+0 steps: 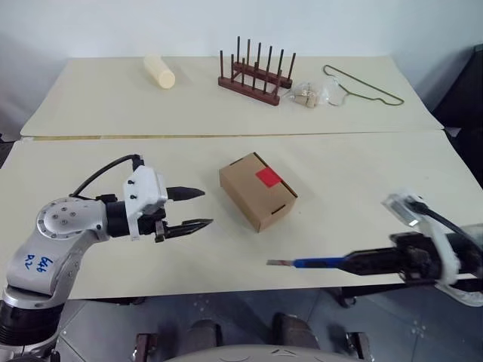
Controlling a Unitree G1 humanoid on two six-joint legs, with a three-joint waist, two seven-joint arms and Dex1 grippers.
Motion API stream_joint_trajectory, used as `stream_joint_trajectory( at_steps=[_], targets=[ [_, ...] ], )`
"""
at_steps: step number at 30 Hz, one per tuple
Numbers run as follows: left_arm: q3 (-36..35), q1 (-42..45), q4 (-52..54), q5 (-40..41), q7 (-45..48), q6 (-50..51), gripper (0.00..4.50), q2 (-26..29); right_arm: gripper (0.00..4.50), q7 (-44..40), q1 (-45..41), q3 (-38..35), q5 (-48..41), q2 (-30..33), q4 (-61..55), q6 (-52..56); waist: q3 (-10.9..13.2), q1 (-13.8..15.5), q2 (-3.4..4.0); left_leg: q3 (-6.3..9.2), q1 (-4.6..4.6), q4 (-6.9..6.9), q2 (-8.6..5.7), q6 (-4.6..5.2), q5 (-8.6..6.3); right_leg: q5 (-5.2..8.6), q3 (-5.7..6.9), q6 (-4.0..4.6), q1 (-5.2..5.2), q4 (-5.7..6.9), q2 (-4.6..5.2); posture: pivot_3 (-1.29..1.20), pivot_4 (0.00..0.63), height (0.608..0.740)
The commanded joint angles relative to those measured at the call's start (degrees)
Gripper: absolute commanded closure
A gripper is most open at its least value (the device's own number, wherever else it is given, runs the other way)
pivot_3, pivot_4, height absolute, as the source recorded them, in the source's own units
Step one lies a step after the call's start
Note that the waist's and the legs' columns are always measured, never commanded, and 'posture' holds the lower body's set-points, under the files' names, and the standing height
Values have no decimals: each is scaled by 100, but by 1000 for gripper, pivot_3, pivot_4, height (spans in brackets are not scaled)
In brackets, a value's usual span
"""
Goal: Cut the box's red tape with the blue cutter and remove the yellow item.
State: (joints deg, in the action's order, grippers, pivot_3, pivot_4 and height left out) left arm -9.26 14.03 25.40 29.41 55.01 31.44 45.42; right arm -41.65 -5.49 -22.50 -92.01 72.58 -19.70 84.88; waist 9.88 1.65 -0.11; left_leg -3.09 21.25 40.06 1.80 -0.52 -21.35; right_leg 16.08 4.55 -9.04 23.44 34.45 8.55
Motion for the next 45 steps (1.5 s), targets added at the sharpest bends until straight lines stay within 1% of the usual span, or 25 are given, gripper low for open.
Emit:
stream_joint_trajectory(
  at_steps=[1, 3, 4, 6, 9, 12, 14, 16, 18, 23, 27, 32, 35, 40, 45],
  targets=[
    [111, 188, -508, 26, 137, -249, 2116, -126, 4389, -1090, 713, -723, 1691, 485, 14, -735, 0, 12, 0, 0, 0, 1, 0, 1, -1, 0, 0, 0, -1, 0, 0, 0, 150, 740],
    [392, 495, -934, -232, 78, -337, 2699, -229, 4389, -1503, 946, -762, 2787, 649, 156, -1731, 0, 18, 0, -4, 0, 2, -3, 1, -1, -2, -4, -4, -2, -5, 0, 0, 150, 740],
    [548, 676, -1116, -377, 52, -391, 3027, -276, 4389, -1586, 891, -707, 3122, 694, 224, -2081, 1, 15, -2, -6, 0, 5, -4, 1, -1, -3, -6, -6, -2, -6, 0, 0, 150, 740],
    [826, 1215, -1467, -488, 17, -357, 3640, -488, 4389, -1493, 341, -481, 3392, 586, 312, -2554, 2, 2, -2, -8, -1, 6, -4, 0, -1, -7, -7, -13, -3, -6, 0, 0, 150, 740],
    [1101, 2151, -2082, -588, -220, -166, 4473, -979, 4389, -1286, -649, -15, 3379, 401, 299, -2657, 5, -20, -6, -9, -2, 5, -3, -3, 1, -10, -8, -19, 0, -2, -1, 0, 150, 740],
    [1568, 3076, -2841, -882, -388, 84, 4500, -1492, 4389, -646, -2125, 872, 3580, -20, 232, -2431, 8, -27, -11, -8, -4, 6, -3, -5, 3, -12, -5, -21, -2, -4, -1, 0, 150, 740],
    [1798, 3341, -3094, -1090, -397, 121, 4500, -1618, 4389, -383, -2730, 1260, 3746, -242, 238, -2236, 8, -54, -11, -11, 2, 6, -5, -5, 3, -15, -5, -27, 0, -13, -1, 0, 150, 740],
    [1979, 3477, -3190, -1171, -334, 276, 4500, -1685, 4389, -177, -3225, 1515, 3784, -480, 267, -1981, 8, -54, -11, -13, 2, -6, -5, -5, 3, -15, -3, -27, 4, -22, -2, 0, 150, 740],
    [2276, 3545, -3331, -1392, -321, 385, 4500, -1760, 4389, 241, -3944, 1852, 3844, -950, 288, -1619, 9, -90, -9, -14, 6, -9, -5, -5, 2, -15, 0, -27, 12, -22, -3, 0, 150, 740],
    [2426, 3500, -3444, -1611, -510, 622, 4500, -1921, 4389, 694, -4728, 2159, 4097, -1581, 435, -1143, 9, -54, -9, -16, 19, -6, -4, -4, 2, -15, 7, -27, 21, -25, -2, 0, 150, 740],
    [2520, 3427, -3416, -1776, -602, 628, 4500, -1953, 4389, 750, -4889, 2199, 4232, -1793, 482, -963, 9, -12, -9, -16, 20, 0, -5, -4, 2, -18, 8, -32, 16, -25, 0, 0, 150, 740],
    [2384, 3369, -3325, -1709, -714, 747, 4500, -2049, 4389, 662, -4926, 2328, 4436, -1931, 519, -922, 9, -30, -8, -16, 16, 4, -4, -4, 2, -19, 6, -34, 14, -18, -1, 0, 150, 740],
    [2377, 3327, -3271, -1723, -714, 754, 4500, -2013, 4389, 492, -4773, 2403, 4553, -1892, 520, -1032, 9, -27, -8, -16, 16, 6, -5, -4, 2, -19, 5, -34, 14, -16, 0, 0, 150, 740],
    [2320, 3358, -3252, -1733, -734, 818, 4500, -1960, 4389, 425, -4573, 2392, 4628, -2092, 495, -1027, 9, -40, -8, -16, 15, 5, -5, -4, 2, -19, 5, -34, 14, -16, -1, 0, 150, 740],
    [2320, 3353, -3195, -1741, -718, 864, 4500, -1917, 4389, 361, -4385, 2450, 4814, -2117, 461, -1108, 9, -40, -8, -16, 15, 6, -5, -4, 2, -19, 5, -34, 15, -15, 0, 0, 150, 740]
  ],
)
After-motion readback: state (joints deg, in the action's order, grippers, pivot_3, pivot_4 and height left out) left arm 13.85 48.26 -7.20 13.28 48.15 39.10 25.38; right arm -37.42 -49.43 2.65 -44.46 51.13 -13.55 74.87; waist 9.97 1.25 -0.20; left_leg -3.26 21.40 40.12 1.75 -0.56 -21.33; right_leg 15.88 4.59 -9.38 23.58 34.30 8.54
